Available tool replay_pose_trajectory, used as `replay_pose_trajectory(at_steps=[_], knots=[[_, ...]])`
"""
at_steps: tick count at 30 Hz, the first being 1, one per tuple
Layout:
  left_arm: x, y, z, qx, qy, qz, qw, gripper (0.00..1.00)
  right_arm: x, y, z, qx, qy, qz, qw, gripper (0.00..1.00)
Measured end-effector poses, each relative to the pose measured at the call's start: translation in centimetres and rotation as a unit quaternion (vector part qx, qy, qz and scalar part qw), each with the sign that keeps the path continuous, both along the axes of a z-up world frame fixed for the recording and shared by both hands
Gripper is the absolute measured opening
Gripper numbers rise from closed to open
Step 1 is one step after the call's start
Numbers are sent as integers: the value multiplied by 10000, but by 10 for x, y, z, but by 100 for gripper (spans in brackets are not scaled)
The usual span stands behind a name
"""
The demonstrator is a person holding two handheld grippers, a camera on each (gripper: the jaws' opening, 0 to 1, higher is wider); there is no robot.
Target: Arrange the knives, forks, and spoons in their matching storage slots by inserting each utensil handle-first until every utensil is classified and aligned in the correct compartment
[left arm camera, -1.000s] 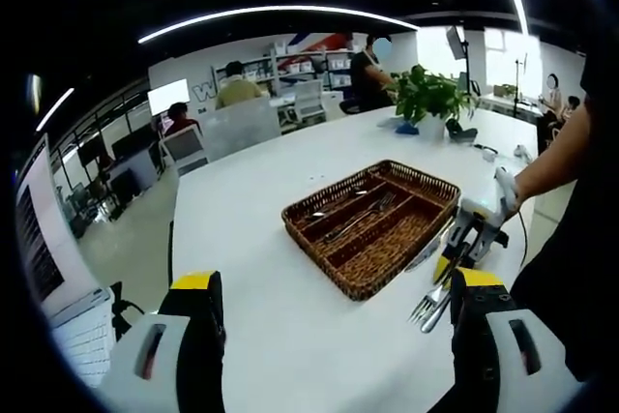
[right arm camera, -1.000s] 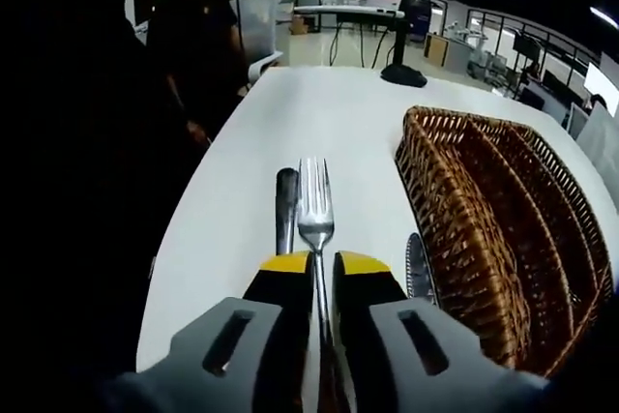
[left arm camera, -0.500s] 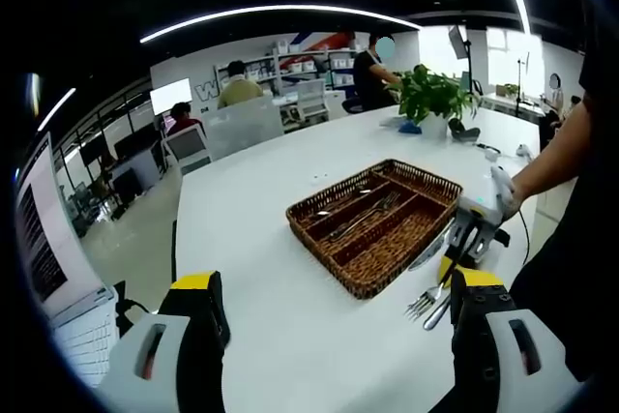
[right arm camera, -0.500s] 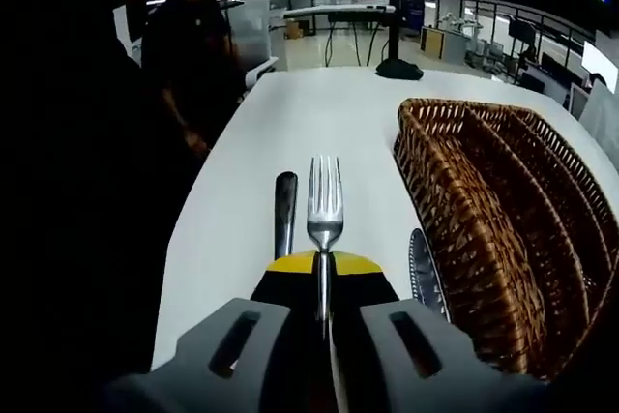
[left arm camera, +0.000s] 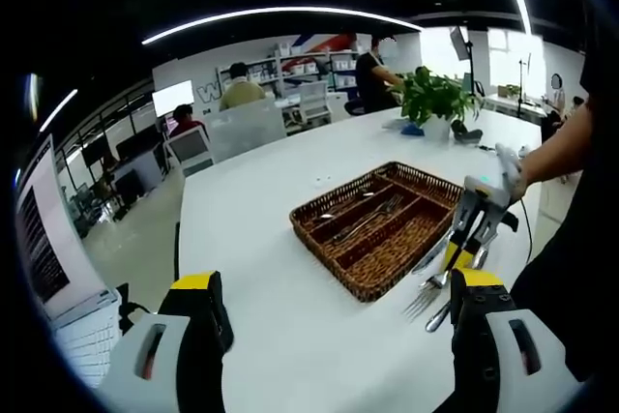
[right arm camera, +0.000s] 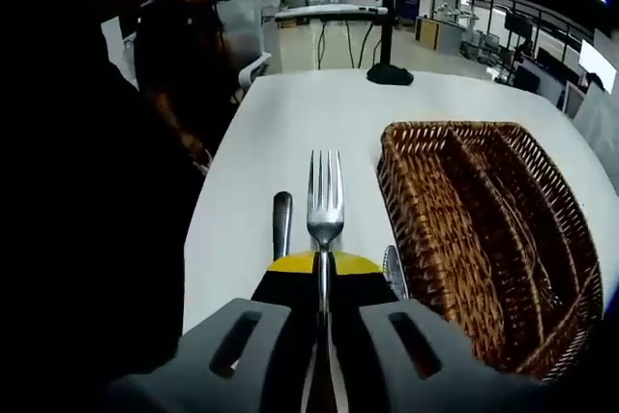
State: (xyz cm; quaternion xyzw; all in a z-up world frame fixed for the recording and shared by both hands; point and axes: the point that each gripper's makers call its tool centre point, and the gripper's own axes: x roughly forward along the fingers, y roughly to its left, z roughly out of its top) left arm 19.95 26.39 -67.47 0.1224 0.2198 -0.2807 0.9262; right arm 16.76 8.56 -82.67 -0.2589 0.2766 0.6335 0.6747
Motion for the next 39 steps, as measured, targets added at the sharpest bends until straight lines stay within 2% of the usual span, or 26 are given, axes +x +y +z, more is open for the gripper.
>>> replay_pose_trajectory(at_steps=[9,13,21,26,33,37,39], knots=[[3,-3,0,-5,-28,-51,10000,100,10,-9,27,-190,-167,-67,9997,0],[4,-5,1,4,-39,-71,10000,100,14,-9,43,-102,-223,-158,9996,0],[1,-6,3,43,-66,-116,9999,100,9,-10,61,-134,-274,-128,9995,0],[-4,-6,3,81,-47,-127,9999,100,10,-16,96,-215,-435,-105,9988,0],[-11,-17,8,89,-59,-251,9996,100,10,-13,131,-304,-730,30,9969,0],[-13,-20,9,69,-6,-278,9996,100,11,-13,141,-508,-946,118,9942,0],[-13,-20,9,70,9,-289,9996,100,11,-13,145,-543,-953,122,9939,0]])
